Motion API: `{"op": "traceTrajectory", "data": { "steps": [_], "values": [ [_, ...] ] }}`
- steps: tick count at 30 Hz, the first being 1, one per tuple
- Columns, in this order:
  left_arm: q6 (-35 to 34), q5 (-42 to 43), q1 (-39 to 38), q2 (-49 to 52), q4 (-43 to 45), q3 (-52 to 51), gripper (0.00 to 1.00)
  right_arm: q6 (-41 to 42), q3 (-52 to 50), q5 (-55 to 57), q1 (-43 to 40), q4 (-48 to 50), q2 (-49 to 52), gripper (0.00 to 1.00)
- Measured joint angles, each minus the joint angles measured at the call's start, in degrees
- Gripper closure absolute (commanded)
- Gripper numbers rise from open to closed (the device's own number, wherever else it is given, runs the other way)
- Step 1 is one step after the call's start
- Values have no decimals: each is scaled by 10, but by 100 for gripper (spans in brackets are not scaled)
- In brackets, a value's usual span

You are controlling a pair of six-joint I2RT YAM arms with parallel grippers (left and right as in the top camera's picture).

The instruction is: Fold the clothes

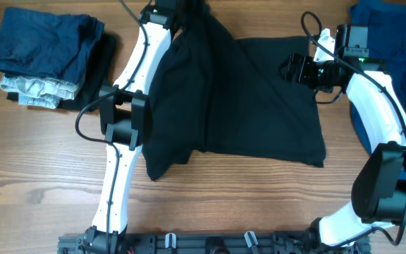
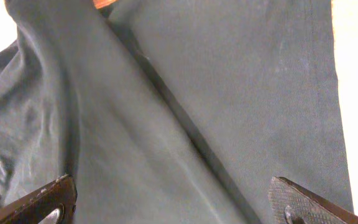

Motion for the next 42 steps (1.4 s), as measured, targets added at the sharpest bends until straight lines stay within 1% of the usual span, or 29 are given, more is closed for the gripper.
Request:
{"op": "traceTrajectory", "data": {
  "steps": [2,4,7,8,11,13,16,19,22,26,28,30,32,33,34,35,36,38,42],
  "values": [
    [0,-2,2,0,-80,1,0,0,0,0,0,4,0,1],
    [-2,-4,4,-4,-193,1,0,0,0,0,0,8,0,1],
    [-21,-5,12,-17,-334,-1,0,0,0,0,0,8,0,0],
    [-38,-7,21,-32,-399,-1,0,0,0,0,0,9,0,1],
    [-84,-7,48,-74,-497,0,0,0,0,0,0,6,0,1],
    [-135,-9,90,-120,-602,1,0,0,0,0,0,0,0,0],
    [-170,-8,131,-134,-671,2,0,0,0,-3,0,-5,0,0],
    [-182,-4,149,-133,-676,-33,0,0,0,-7,0,-5,0,1],
    [-178,19,145,-132,-662,-89,9,0,0,-9,0,-9,0,0],
    [-144,83,137,-131,-641,-171,14,-2,0,-11,0,-9,0,0],
    [-127,99,133,-131,-638,-204,21,-3,0,-10,0,-9,0,1],
    [-111,108,129,-131,-605,-242,27,-3,0,-11,0,-9,0,0],
    [-104,112,126,-130,-553,-284,41,-3,0,-11,0,-9,0,0],
    [-102,114,125,-136,-537,-296,50,-5,0,-10,0,-8,0,1],
    [-103,114,124,-139,-529,-302,69,-7,0,-11,0,-9,0,0],
    [-102,114,124,-144,-519,-311,83,-9,0,-11,0,-9,0,0],
    [-101,114,124,-146,-515,-314,96,-10,0,-11,0,-9,0,0],
    [-100,116,124,-146,-513,-320,96,-13,0,-11,0,-9,0,0],
    [-98,122,124,-146,-538,-324,96,-13,0,-11,0,-8,0,0]
  ]
}}
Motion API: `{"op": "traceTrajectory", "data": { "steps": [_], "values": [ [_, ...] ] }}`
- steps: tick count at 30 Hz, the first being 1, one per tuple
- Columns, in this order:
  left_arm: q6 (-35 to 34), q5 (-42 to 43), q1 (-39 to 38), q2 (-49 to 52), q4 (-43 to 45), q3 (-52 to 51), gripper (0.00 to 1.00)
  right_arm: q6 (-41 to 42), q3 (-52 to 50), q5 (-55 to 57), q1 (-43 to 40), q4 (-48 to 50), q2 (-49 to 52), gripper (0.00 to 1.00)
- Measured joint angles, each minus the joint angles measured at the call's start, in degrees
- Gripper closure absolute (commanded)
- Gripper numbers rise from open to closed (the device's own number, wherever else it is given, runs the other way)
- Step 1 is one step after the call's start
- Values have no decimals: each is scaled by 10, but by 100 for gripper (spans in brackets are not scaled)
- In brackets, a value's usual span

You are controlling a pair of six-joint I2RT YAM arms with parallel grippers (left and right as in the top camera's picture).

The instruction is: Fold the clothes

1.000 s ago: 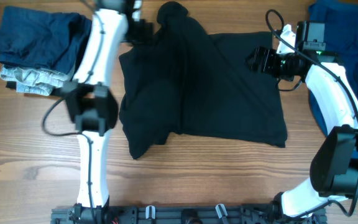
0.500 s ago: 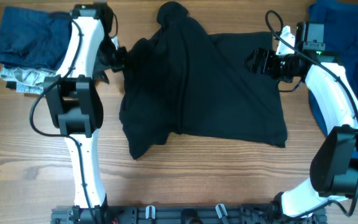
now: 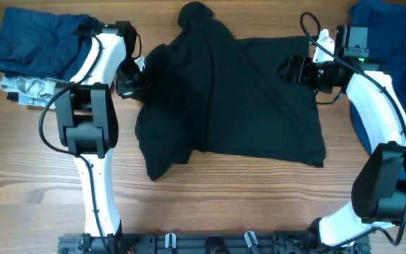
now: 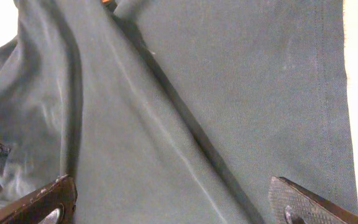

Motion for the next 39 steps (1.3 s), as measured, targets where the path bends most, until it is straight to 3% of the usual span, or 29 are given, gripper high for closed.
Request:
{"op": "traceTrajectory", "data": {
  "steps": [16,21,26,28,32,39],
  "values": [
    [-71,-59,-1,-43,-186,-14,93,-4,0,0,-10,10,0,0],
    [-76,-89,-1,-70,-202,-14,66,-4,0,0,-10,11,0,0],
    [-81,-99,-1,-116,-202,-15,56,-16,0,0,-10,13,0,0],
    [-81,-105,-1,-141,-201,-15,44,-24,0,0,-10,12,0,1],
    [-84,-114,-1,-207,-128,-15,21,-35,6,5,-10,8,0,0],
    [-42,-43,-5,-218,147,-16,9,-99,123,80,-10,-62,0,0]
  ]
}}
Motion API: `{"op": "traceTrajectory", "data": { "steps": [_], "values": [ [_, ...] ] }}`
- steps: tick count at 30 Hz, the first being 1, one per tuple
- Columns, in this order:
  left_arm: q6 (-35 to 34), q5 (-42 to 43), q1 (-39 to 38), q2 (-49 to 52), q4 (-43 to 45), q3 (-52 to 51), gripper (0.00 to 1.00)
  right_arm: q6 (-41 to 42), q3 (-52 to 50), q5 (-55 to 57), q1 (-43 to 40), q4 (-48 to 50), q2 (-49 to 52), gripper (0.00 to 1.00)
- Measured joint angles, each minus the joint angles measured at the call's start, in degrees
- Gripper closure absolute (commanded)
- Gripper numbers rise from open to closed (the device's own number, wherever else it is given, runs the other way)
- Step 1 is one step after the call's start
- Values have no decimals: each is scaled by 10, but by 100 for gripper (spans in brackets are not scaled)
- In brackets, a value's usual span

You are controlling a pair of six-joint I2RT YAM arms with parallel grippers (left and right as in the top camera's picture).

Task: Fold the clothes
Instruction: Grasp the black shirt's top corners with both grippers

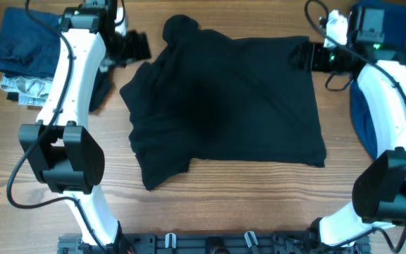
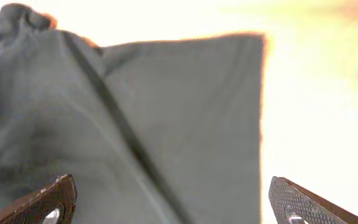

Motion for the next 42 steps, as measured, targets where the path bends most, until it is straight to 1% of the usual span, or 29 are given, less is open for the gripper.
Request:
{"op": "traceTrajectory", "data": {
  "steps": [3,6,7,10,13,19,22,23,28,32,34,38,42],
  "values": [
    [7,15,-4,1,106,-1,8,-18,50,31,0,3,-1,1],
    [9,21,-6,10,194,0,5,-33,65,47,0,39,-3,0],
    [9,22,-6,21,231,0,5,-37,65,51,0,52,-3,0],
    [9,26,-6,67,302,0,5,-45,66,54,0,88,11,0],
    [9,27,-6,123,354,0,7,-45,68,54,0,115,55,0],
    [0,28,-10,192,409,-1,9,-32,68,54,0,151,132,0],
    [-5,28,-18,212,440,-1,16,-29,68,54,0,168,144,0],
    [-7,29,-22,217,445,-1,16,-27,68,54,0,172,148,1],
    [-9,27,-50,233,460,-1,21,-21,68,54,0,179,162,2],
    [-9,-4,-64,250,462,-1,26,-21,68,54,-2,183,164,2],
    [-9,-18,-62,259,463,-1,28,-21,68,54,-5,183,164,2],
    [-10,-35,-50,260,467,0,34,-19,68,54,-14,191,165,3],
    [-12,-37,-43,261,469,0,36,-16,68,54,-15,199,172,4]
  ]
}}
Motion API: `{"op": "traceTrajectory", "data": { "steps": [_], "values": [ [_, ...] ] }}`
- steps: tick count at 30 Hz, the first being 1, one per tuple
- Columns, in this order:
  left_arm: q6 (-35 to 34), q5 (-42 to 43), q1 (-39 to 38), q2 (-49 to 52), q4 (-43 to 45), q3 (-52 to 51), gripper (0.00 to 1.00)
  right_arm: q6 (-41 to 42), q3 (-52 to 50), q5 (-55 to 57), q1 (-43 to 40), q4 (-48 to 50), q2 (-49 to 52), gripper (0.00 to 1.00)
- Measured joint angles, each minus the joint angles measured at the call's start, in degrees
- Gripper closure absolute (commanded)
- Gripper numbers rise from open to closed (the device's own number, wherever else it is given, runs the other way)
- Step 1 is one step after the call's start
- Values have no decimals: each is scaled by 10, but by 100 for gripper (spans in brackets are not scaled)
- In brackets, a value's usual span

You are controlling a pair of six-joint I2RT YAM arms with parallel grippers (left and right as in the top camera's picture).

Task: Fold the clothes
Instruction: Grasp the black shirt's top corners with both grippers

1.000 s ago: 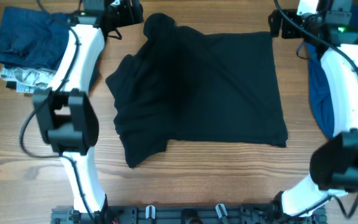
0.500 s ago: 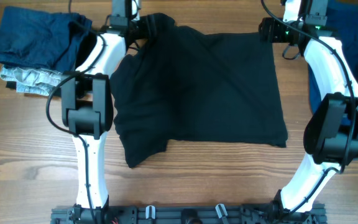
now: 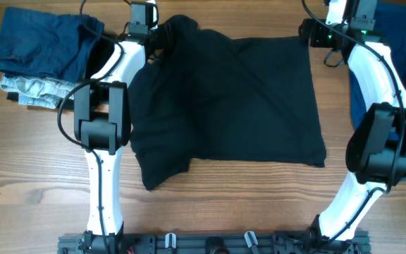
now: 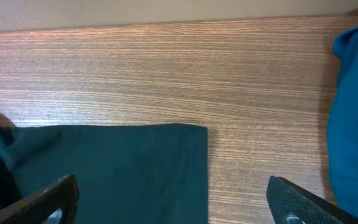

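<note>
A black garment [image 3: 224, 99] lies spread on the wooden table [image 3: 41, 169], its left side rumpled, with a bunched lump at the back left corner. My left gripper [image 3: 159, 39] is at that lump; the overhead view does not show whether it is open or shut. My right gripper [image 3: 306, 33] hovers at the garment's back right corner. In the right wrist view its fingers [image 4: 48, 200] stand wide apart, open over the garment [image 4: 104, 168] and its corner, with nothing between them.
A stack of folded blue and grey clothes [image 3: 44, 53] sits at the back left, close to my left arm. A loose blue garment [image 3: 393, 49] lies at the right edge, also in the right wrist view as blue cloth [image 4: 356, 118].
My left gripper was left of the garment near the folded stack and is now at its back left lump. My right gripper has moved farther back, to the garment's back right corner.
At first my left arm was at the table's back with the garment's left part heaped over the middle. Then my left gripper was at the left edge. Then the garment lay spread wider with my left gripper off beside it. Now both grippers are at its back corners.
</note>
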Motion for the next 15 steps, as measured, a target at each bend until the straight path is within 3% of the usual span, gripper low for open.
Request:
{"op": "traceTrajectory", "data": {
  "steps": [2,5,7,15],
  "values": [
    [0,0,-2,2,4,0,47,2,0,0,0,0,10,5],
    [-2,-3,-10,9,18,0,81,2,0,0,0,0,22,7],
    [-3,-6,-15,11,21,0,96,3,0,0,0,1,24,8],
    [-34,-13,-23,16,25,0,96,9,0,0,0,51,27,10]
  ]
}}
